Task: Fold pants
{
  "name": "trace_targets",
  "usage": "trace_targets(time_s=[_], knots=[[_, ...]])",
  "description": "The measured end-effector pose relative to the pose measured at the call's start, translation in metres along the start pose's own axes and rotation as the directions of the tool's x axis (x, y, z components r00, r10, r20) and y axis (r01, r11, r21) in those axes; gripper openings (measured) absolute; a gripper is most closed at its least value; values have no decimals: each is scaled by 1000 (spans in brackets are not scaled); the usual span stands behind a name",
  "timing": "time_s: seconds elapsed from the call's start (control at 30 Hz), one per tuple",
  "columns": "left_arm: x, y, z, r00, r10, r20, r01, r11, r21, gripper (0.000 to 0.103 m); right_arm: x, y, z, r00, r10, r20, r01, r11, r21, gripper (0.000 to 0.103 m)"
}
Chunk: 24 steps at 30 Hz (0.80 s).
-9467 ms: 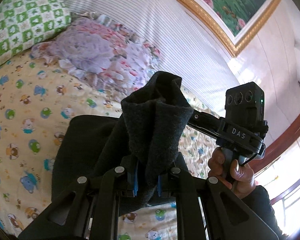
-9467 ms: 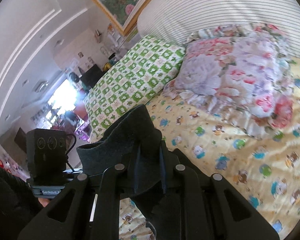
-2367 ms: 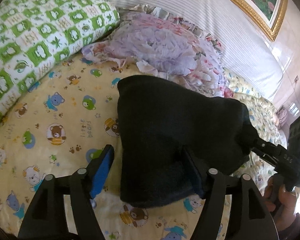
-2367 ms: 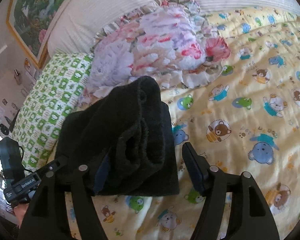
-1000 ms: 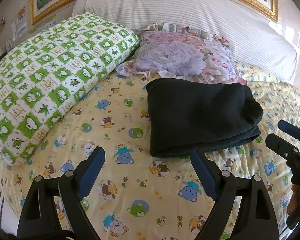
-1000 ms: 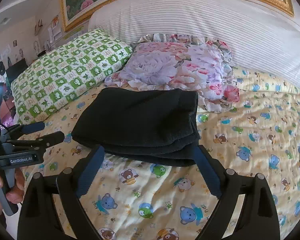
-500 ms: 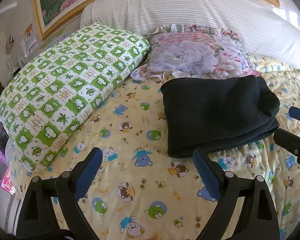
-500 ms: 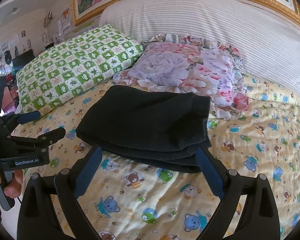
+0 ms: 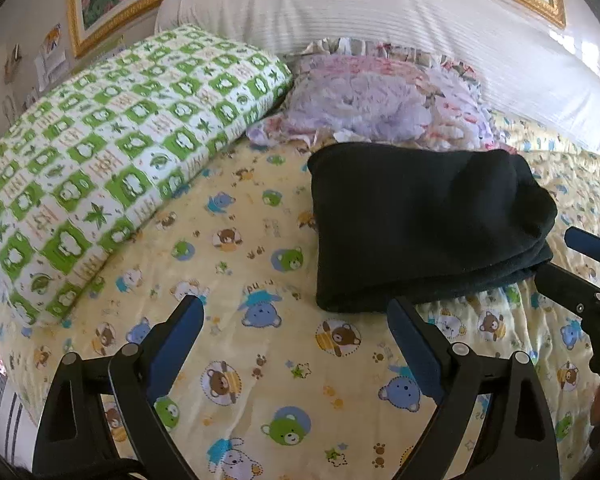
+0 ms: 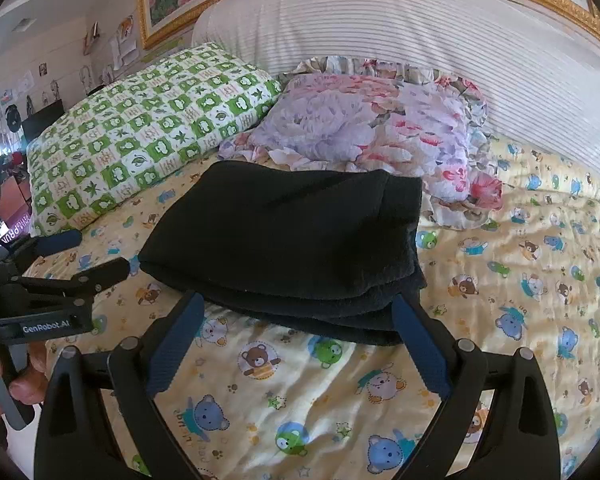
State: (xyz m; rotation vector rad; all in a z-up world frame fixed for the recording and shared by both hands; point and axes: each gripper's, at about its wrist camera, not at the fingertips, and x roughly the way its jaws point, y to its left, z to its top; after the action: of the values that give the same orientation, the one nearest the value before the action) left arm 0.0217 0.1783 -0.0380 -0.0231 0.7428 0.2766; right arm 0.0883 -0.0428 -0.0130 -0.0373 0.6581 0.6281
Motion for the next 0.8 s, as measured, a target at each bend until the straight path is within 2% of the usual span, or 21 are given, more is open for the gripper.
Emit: trace_targets(time_s=[0.8], knots=[[22,2,0,999,-3,-45,3,1000,3,94,7,-17,-3,1000,-11,-21,12,999,48,96]])
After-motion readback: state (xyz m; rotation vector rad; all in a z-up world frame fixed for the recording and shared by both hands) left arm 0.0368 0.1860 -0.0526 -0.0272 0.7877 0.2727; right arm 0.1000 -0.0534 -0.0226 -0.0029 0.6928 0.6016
